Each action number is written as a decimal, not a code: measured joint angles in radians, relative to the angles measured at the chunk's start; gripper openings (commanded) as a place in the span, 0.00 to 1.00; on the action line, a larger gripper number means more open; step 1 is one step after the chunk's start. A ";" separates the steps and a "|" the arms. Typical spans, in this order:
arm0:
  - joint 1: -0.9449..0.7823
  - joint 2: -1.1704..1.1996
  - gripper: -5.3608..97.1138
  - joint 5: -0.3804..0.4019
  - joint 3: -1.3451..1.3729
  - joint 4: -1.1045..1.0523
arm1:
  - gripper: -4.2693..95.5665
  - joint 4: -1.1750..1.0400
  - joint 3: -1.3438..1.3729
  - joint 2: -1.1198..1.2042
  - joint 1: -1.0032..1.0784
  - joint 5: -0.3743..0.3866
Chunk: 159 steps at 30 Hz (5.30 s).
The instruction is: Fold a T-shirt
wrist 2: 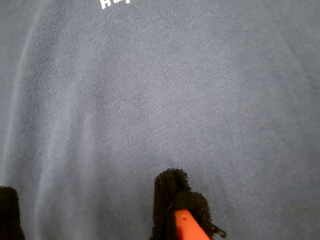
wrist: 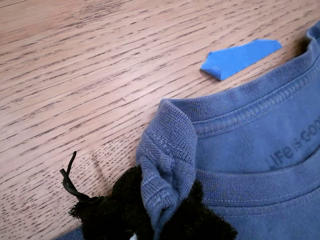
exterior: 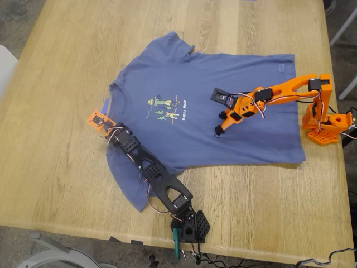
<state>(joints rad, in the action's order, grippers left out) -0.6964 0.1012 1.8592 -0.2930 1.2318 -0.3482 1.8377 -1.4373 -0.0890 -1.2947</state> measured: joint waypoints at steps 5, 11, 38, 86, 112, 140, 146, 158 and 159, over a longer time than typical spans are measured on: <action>0.012 0.009 0.05 0.000 0.000 0.026 | 0.46 0.060 0.008 0.049 0.000 0.000; 0.032 0.018 0.05 0.000 0.000 0.060 | 0.48 0.095 -0.005 0.106 -0.012 0.015; 0.153 0.086 0.05 0.002 0.000 0.199 | 0.39 0.117 -0.209 0.373 -0.127 0.078; 0.565 0.365 0.05 0.002 0.002 0.288 | 0.04 0.144 -0.186 0.250 0.153 0.031; 0.991 0.485 0.05 0.002 0.002 0.305 | 0.04 0.101 -0.225 0.176 0.348 0.028; 1.313 0.348 0.05 0.002 0.002 0.156 | 0.04 -0.138 -0.029 -0.020 0.456 0.018; 1.368 0.301 0.05 0.002 0.002 0.112 | 0.04 -0.120 -0.014 -0.023 0.460 0.018; 1.465 0.235 0.05 0.002 0.002 -0.015 | 0.04 -0.055 0.018 -0.023 0.472 0.018; 1.471 0.221 0.05 0.002 0.002 -0.041 | 0.04 -0.051 0.021 -0.023 0.472 0.018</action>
<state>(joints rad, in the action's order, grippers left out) 0.7747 0.3221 1.8607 -0.2915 1.1904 -0.3988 1.8592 -1.4603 0.3835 -1.2763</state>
